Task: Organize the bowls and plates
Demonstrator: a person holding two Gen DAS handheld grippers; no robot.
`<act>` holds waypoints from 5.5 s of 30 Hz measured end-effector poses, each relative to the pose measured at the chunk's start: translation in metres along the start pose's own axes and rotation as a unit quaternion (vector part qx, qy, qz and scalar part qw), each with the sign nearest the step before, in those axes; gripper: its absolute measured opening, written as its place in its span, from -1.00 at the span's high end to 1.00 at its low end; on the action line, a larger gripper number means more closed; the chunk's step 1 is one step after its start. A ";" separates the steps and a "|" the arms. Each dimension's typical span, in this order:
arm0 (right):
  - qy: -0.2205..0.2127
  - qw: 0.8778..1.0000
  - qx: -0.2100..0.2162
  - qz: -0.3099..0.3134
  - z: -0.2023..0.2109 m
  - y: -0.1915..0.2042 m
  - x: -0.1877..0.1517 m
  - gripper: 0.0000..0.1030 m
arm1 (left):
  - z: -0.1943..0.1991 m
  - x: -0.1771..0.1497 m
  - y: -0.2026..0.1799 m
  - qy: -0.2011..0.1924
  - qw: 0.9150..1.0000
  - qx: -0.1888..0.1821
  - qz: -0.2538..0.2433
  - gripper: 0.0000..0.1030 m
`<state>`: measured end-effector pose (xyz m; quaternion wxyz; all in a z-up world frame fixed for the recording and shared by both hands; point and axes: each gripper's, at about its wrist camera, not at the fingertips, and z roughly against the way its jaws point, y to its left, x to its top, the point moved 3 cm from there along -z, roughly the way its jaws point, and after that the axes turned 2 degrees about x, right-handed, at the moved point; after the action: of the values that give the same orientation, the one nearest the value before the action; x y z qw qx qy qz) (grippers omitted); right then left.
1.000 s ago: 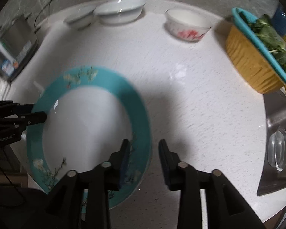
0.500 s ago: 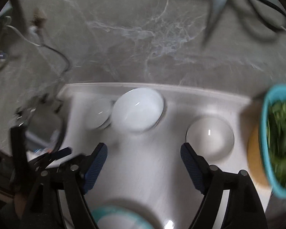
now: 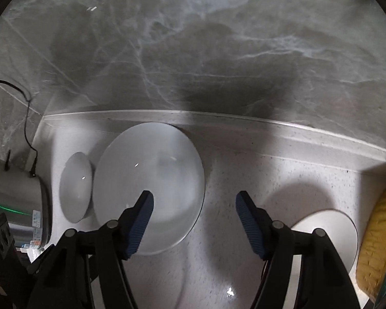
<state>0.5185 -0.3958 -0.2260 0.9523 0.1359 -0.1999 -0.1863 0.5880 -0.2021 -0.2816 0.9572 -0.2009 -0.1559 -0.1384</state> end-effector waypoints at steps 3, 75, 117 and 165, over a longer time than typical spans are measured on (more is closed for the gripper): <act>0.008 1.000 0.003 -0.004 -0.010 -0.003 0.006 -0.36 | -0.011 0.002 -0.001 0.012 1.000 0.001 0.005 -0.50; -0.012 0.998 0.002 0.063 -0.021 0.007 -0.057 0.82 | -0.033 -0.011 0.005 0.002 0.998 0.069 -0.014 0.72; 0.030 0.987 0.056 0.147 -0.034 0.157 -0.200 0.77 | 0.088 -0.165 0.190 -0.021 0.996 0.083 0.029 0.72; 0.063 0.992 0.071 0.087 -0.054 0.142 -0.002 -0.48 | 0.035 0.083 0.139 0.047 0.993 0.083 -0.068 -0.85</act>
<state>0.5830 -0.2582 -0.2268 0.9635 0.1964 -0.1636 -0.0793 0.7002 -0.0816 -0.2688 0.9652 -0.1030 -0.1352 -0.1987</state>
